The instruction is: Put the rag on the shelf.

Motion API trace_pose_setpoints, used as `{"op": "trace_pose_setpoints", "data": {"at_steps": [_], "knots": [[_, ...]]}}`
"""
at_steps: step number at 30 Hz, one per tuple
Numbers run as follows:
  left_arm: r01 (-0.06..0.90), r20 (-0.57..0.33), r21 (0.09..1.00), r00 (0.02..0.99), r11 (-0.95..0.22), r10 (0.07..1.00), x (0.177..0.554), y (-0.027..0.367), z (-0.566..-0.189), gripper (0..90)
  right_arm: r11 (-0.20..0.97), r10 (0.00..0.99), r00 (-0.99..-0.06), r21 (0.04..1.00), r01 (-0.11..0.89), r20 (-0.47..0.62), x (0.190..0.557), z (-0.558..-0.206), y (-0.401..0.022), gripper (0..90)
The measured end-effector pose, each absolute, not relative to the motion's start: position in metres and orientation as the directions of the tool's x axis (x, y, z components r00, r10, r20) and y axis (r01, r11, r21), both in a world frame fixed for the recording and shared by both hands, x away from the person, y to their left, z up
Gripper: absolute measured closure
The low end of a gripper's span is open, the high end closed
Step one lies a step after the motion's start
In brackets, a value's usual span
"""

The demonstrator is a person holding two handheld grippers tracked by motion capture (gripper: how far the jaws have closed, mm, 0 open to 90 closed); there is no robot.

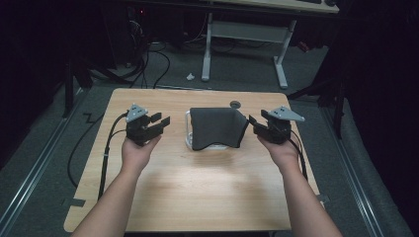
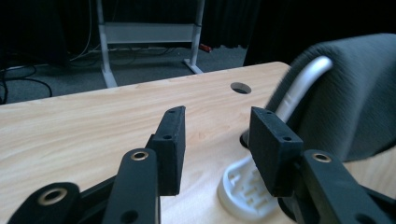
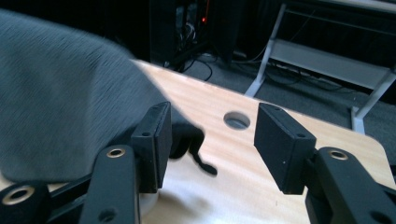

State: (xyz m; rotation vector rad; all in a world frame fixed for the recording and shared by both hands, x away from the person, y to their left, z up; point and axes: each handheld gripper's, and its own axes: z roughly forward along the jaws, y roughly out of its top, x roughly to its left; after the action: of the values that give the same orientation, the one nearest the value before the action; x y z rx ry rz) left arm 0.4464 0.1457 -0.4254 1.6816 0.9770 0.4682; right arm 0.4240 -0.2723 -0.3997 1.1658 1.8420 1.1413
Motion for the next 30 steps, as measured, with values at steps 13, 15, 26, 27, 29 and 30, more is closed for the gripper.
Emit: {"op": "trace_pose_setpoints", "data": {"at_steps": [13,15,26,27,29,30], "knots": [[0.387,-0.146,0.910,0.639,-0.151,0.755,0.365,0.165,-0.461,54.1,0.281,0.909,-0.390,0.905,0.320,-0.144,0.345,-0.426,-0.268,43.3],[0.403,-0.158,0.901,0.650,-0.160,0.743,0.352,0.165,-0.472,53.9,0.274,0.910,-0.392,0.905,0.326,-0.134,0.332,-0.434,-0.268,43.3],[0.481,-0.179,0.841,0.681,-0.249,0.710,0.290,0.157,-0.518,51.3,0.313,0.901,-0.419,0.839,0.445,-0.113,0.285,-0.497,-0.248,42.1],[0.486,-0.178,0.836,0.681,-0.256,0.710,0.285,0.155,-0.520,51.2,0.315,0.901,-0.420,0.833,0.455,-0.112,0.282,-0.502,-0.246,41.6],[0.491,-0.170,0.822,0.694,-0.287,0.699,0.280,0.148,-0.524,51.2,0.320,0.904,-0.410,0.829,0.458,-0.122,0.273,-0.512,-0.244,42.1],[0.492,-0.173,0.818,0.706,-0.299,0.687,0.279,0.144,-0.525,51.2,0.323,0.901,-0.416,0.826,0.461,-0.119,0.269,-0.516,-0.243,42.4]]}}
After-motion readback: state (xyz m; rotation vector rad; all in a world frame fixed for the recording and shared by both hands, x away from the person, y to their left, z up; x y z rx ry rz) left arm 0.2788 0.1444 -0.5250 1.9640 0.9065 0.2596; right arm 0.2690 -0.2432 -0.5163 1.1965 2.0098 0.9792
